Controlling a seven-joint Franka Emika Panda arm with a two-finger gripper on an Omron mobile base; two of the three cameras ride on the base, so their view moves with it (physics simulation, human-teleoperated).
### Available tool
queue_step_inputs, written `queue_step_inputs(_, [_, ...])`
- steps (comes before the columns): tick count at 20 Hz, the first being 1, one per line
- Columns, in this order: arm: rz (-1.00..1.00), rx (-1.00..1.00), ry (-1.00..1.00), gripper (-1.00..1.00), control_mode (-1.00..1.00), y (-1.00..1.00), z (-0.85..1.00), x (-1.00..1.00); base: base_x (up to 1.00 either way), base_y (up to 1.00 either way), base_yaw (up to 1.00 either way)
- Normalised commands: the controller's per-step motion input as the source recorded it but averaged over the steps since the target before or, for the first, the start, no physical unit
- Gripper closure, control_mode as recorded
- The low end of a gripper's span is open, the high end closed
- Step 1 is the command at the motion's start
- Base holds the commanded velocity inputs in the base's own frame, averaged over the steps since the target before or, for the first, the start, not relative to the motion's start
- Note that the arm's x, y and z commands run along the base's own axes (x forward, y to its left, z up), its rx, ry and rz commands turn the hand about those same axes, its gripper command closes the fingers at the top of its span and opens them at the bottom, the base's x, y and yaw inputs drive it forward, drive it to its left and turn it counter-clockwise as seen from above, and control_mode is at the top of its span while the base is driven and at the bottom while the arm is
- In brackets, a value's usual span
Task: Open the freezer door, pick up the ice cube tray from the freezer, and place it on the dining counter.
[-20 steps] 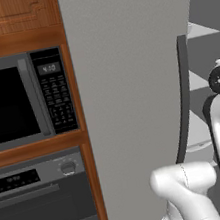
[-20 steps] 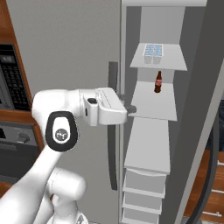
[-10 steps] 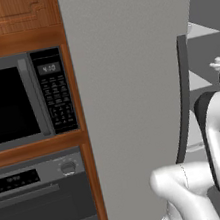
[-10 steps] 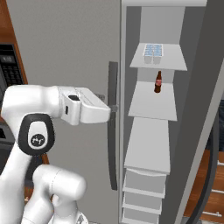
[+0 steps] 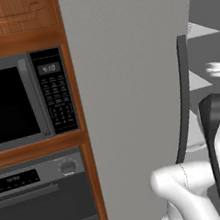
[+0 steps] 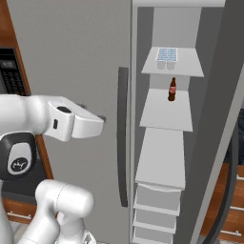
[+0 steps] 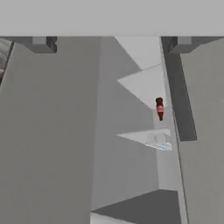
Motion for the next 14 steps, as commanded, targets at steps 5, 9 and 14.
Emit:
queue_step_inputs(5, [0.24, 0.16, 0.06, -1.00, -1.00, 0.48, 0.17, 0.00, 0.00, 0.00, 0.00])
queue_step_inputs(9, [0.24, 0.11, 0.10, -1.00, -1.00, 0.41, 0.10, 0.00, 0.00, 0.00, 0.00])
queue_step_inputs(14, [0.17, 0.02, 0.10, -1.00, -1.00, 0.31, 0.01, 0.00, 0.00, 0.00, 0.00])
